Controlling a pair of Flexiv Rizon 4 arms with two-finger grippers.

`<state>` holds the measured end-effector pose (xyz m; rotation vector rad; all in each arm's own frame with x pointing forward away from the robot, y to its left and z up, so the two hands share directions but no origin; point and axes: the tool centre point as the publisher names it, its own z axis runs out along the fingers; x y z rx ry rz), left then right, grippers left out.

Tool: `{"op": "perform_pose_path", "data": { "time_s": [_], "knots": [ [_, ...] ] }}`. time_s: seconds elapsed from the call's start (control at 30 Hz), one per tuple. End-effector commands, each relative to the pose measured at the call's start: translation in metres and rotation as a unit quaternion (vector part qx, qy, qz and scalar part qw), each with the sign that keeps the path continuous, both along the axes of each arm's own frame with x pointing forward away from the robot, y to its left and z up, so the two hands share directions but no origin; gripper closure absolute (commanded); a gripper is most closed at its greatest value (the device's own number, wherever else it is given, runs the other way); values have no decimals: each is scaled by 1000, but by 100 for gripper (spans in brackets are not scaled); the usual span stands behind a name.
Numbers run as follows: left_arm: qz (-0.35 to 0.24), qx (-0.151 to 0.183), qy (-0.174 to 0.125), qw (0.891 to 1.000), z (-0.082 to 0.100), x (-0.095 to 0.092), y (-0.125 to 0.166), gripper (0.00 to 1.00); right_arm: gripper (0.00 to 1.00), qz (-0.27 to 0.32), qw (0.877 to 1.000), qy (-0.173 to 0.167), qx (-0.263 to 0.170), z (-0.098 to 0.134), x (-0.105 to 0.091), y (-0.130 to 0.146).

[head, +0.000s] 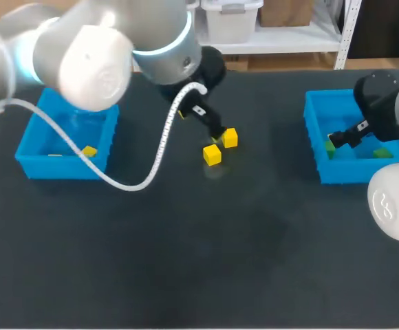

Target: Put the green cubes in the right bin and the yellow cubes in the left bin.

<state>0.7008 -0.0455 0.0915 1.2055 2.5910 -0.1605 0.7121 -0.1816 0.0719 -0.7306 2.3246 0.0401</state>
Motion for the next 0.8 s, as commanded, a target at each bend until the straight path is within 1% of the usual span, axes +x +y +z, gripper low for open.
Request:
{"op": "perform_pose_path", "data": {
  "time_s": [0.03,0.1,0.17,0.2,0.3,0.4,0.47,0.73,0.8],
  "knots": [
    [-96,64,119,986,-15,5,-8,0,0,-1,1000,0,-1,0,0,0],
    [-98,83,123,984,-23,2,-7,0,0,-1,1000,0,-1,0,0,0],
    [-94,103,119,983,-31,2,-6,0,0,-1,1000,0,-1,0,0,0],
    [-92,108,119,983,-35,1,-5,0,0,-1,1000,0,-1,0,0,0],
    [-78,113,135,981,-44,-1,-3,0,0,-1,1000,0,-1,0,0,0],
    [-65,124,133,981,-51,1,-2,0,0,-1,1000,0,-1,0,0,0],
    [-51,123,136,982,-55,3,-3,0,0,-1,1000,0,-1,0,0,0],
    [-42,118,139,982,-68,5,-8,0,0,-1,1000,0,-1,0,0,0],
    [-34,121,133,983,-72,6,-7,0,0,-1,1000,0,-1,0,0,0]
  ]
}}
